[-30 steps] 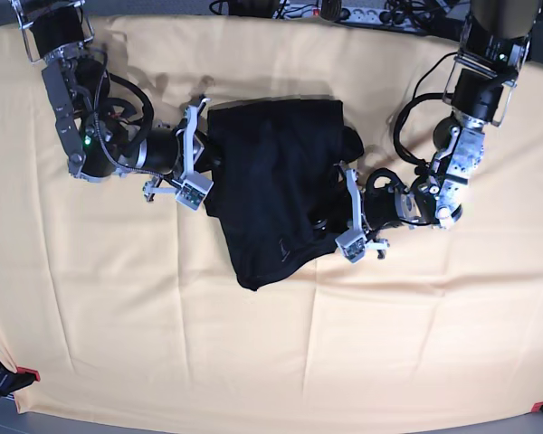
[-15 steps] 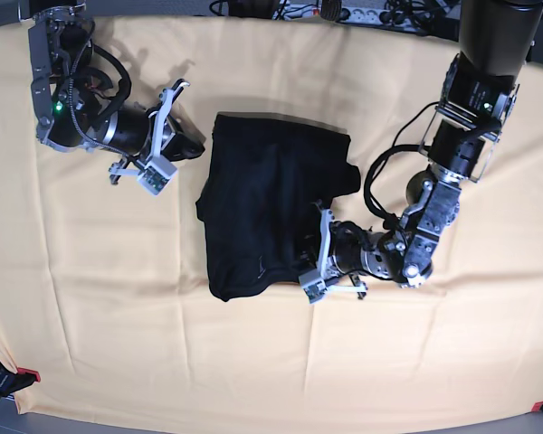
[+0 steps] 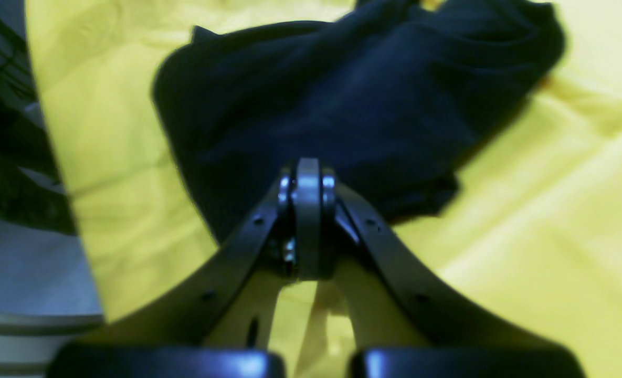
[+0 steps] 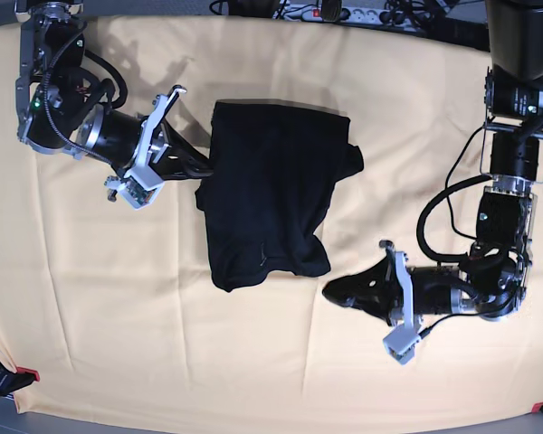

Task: Fold the T-shirt properly
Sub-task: 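Release the bundle and pat its edges flat with both grippers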

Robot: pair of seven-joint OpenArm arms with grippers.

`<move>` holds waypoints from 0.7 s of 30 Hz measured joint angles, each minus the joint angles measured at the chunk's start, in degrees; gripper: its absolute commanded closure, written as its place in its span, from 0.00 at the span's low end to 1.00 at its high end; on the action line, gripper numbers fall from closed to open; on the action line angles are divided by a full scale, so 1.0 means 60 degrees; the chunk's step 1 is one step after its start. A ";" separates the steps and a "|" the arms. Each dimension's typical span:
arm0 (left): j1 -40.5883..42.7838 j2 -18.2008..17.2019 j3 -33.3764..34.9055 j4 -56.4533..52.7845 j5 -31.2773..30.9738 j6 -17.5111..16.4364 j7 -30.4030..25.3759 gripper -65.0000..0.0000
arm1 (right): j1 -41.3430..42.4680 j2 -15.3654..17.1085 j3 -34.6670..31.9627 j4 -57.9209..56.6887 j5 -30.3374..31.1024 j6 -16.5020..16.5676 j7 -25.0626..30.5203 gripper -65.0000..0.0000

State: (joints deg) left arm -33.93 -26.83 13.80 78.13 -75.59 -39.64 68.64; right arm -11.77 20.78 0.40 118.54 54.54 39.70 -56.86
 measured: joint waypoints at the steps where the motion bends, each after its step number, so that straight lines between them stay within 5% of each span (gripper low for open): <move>1: 0.0244 0.0087 0.0004 -0.0022 0.0062 -0.0015 0.0142 1.00 | -0.0062 -0.0025 -0.0091 0.0000 0.0007 0.0000 0.0004 1.00; 6: 0.1206 0.0831 0.0084 -0.0007 0.1519 -0.0015 -0.0707 1.00 | -0.0408 -0.0127 -0.0688 0.0000 -0.0186 0.0000 -0.0135 1.00; 10: 0.1905 0.1016 0.0080 -0.0040 0.3308 -0.0004 -0.1687 1.00 | -0.0535 -0.0295 -0.1351 -0.0149 -0.1566 0.0000 0.0288 1.00; 14: 0.2193 0.1195 0.0073 -0.0036 0.3781 -0.0007 -0.1829 1.00 | -0.0568 -0.0291 -0.1942 -0.0820 -0.2710 0.0004 0.0962 1.00; 21: 0.2623 0.0273 0.0080 -0.0029 0.5417 -0.0011 -0.2922 1.00 | -0.0550 -0.0299 -0.2051 -0.1206 -0.3493 -0.0124 0.0386 1.00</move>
State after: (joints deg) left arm -18.20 -25.19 14.28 77.95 -43.09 -39.70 51.11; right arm -15.07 18.98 -11.90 111.31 33.58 38.96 -54.54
